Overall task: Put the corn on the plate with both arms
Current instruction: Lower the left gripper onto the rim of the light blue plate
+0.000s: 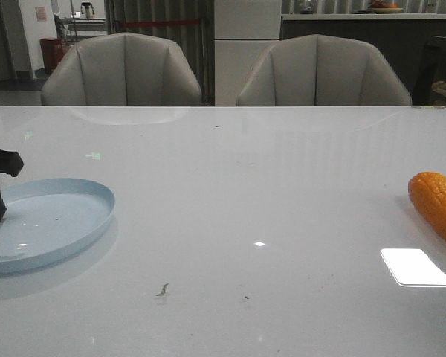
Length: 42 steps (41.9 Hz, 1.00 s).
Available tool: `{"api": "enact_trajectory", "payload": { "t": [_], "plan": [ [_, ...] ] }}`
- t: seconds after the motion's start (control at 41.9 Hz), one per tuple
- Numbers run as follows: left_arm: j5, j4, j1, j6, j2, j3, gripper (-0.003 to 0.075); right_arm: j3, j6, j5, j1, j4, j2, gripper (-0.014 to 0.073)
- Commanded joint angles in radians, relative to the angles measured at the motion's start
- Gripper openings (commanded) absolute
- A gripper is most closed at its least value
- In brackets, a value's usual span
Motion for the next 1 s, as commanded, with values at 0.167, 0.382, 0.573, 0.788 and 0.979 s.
{"api": "enact_trajectory", "payload": {
  "t": [0.167, 0.382, 0.573, 0.788, 0.979],
  "plan": [
    [-0.031, -0.004, 0.001, -0.008, -0.022, -0.027, 0.0207, -0.031, -0.007, -0.05, 0.002, 0.007, 0.0, 0.0484],
    [-0.034, -0.004, 0.001, -0.008, -0.01, -0.027, 0.0107, -0.031, -0.007, -0.05, 0.002, 0.007, 0.0, 0.0484],
    [-0.034, -0.004, 0.001, -0.008, -0.01, -0.034, 0.0094, -0.031, -0.007, -0.05, 0.002, 0.007, 0.0, 0.0484],
    [-0.037, -0.004, 0.001, -0.008, -0.054, -0.04, 0.0094, -0.031, -0.007, -0.05, 0.002, 0.007, 0.0, 0.0484],
    [-0.035, -0.009, 0.001, -0.008, -0.123, -0.042, 0.0094, -0.031, -0.007, -0.05, 0.002, 0.007, 0.0, 0.0484]
  ]
}}
